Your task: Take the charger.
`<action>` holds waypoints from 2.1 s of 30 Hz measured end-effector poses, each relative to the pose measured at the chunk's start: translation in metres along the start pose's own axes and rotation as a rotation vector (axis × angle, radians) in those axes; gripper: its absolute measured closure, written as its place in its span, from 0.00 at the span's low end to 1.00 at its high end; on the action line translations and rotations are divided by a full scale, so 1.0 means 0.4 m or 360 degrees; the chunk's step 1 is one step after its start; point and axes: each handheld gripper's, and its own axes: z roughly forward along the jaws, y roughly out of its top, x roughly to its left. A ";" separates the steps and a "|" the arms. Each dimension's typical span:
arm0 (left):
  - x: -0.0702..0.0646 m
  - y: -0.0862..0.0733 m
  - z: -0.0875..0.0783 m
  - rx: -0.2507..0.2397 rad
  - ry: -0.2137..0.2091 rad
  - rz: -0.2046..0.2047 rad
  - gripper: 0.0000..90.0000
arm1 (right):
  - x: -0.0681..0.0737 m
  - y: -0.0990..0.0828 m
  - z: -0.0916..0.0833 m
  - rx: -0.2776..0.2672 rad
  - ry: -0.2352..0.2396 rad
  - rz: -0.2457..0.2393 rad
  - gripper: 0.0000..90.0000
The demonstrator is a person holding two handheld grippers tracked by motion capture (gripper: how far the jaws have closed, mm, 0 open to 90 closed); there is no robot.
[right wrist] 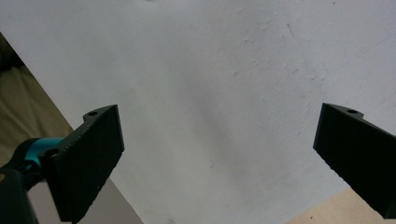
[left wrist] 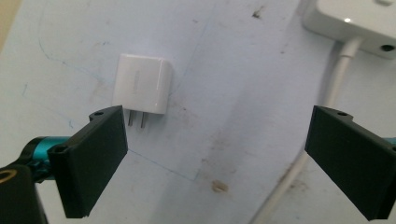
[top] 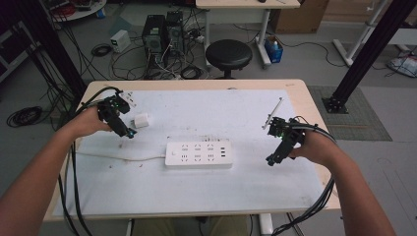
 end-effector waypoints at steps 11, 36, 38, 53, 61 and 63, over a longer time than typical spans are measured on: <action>0.094 0.019 0.082 0.0031 -0.0066 0.0012 0.06 | -0.001 0.010 0.007 0.0036 0.0007 0.0011 0.01; 0.167 0.024 0.215 0.0061 -0.0114 -0.0059 0.25 | 0.011 0.018 -0.004 0.0054 0.0003 0.0030 0.01; 0.166 0.024 0.216 0.0057 -0.0111 -0.0073 0.26 | 0.010 0.018 -0.003 0.0057 0.0006 0.0032 0.01; 0.167 0.019 0.228 0.0069 -0.0138 -0.0046 0.46 | 0.000 0.009 0.002 0.0043 0.0004 0.0032 0.01; 0.158 0.010 0.206 0.0038 -0.0115 -0.0067 0.47 | -0.002 0.008 0.004 0.0037 0.0015 0.0051 0.04; 0.151 0.010 0.186 0.0013 -0.0105 -0.0063 0.47 | -0.003 0.008 0.004 0.0028 -0.0001 0.0060 0.04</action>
